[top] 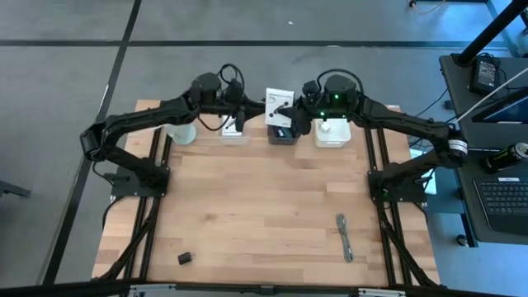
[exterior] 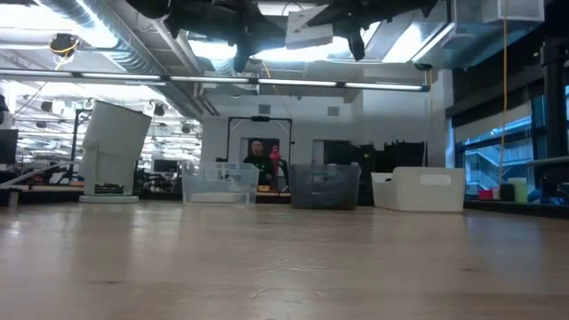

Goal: Pick and place items into bin
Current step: Put the SD card reader into the transparent bin

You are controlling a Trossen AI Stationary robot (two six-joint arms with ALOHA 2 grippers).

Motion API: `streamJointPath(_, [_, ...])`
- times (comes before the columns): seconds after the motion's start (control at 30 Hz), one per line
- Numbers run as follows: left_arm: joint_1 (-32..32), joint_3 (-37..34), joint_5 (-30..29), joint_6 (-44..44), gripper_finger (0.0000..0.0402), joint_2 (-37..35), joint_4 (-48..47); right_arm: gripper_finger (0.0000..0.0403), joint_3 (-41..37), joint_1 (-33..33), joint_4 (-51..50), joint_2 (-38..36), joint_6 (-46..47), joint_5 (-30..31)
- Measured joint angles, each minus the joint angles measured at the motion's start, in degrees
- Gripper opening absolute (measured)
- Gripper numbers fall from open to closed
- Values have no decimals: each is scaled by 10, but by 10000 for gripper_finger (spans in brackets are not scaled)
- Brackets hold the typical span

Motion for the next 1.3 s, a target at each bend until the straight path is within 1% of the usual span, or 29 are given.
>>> streamJointPath(0.13, [25, 0, 60, -29, 123, 0, 25, 51, 0, -4, 5, 1, -1, 2])
streamJointPath(0.2, [30, 0, 75, -43, 133, 0, 45, 51, 0, -5, 6, 2, -1, 6])
streamJointPath(0.3, [34, 0, 78, -63, 140, 0, 73, 51, 0, -8, 12, 2, 0, 7])
streamJointPath(0.43, [31, 0, 78, -81, 139, 0, 73, 51, 0, -9, 35, 5, 0, 8])
streamJointPath(0.57, [23, 1, 74, -81, 135, 1, 73, 51, 0, -9, 52, 8, 1, 7])
streamJointPath(0.7, [19, 1, 68, -81, 131, 2, 71, 51, 0, -9, 47, 9, 1, 5])
streamJointPath(0.9, [19, 1, 69, -96, 113, 2, 70, 51, 0, -7, 53, 11, -1, 3])
streamJointPath(1.03, [19, 1, 72, -96, 103, 2, 70, 51, 0, -8, 56, 11, -2, -19])
streamJointPath(1.17, [18, 1, 79, -96, 104, 2, 70, 51, 0, -8, 57, 11, -2, -44])
streamJointPath(1.3, [17, 1, 78, -88, 107, 2, 70, 51, 0, -8, 58, 11, -2, -45])
